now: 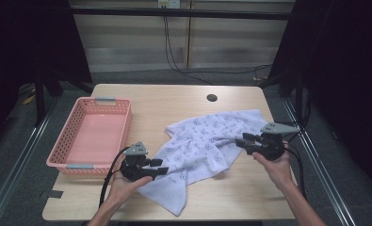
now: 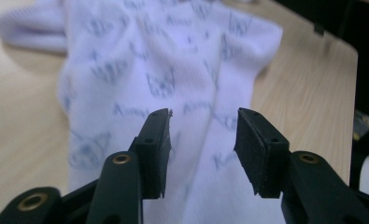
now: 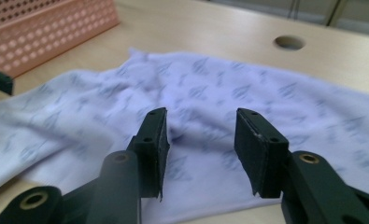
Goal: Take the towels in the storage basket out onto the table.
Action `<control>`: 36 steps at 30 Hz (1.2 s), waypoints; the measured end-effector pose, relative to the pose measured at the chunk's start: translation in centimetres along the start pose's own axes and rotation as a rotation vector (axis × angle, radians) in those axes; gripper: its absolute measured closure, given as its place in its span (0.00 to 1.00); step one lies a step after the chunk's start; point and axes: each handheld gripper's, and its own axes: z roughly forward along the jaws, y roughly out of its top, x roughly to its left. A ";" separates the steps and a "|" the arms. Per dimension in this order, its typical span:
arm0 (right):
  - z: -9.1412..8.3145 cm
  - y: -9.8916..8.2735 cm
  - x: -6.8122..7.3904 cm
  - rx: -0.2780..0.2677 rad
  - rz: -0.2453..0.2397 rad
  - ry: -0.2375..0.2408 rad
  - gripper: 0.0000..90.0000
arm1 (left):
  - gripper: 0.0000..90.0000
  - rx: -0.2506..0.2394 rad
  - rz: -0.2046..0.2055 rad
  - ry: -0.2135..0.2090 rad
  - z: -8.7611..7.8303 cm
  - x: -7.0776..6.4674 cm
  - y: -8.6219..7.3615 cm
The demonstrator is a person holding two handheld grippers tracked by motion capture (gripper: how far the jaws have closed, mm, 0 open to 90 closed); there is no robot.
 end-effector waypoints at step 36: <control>3.7 -8.0 11.6 0.246 -0.229 0.349 0.51 | 0.78 -0.047 -0.067 -0.020 0.1 -0.3 0.2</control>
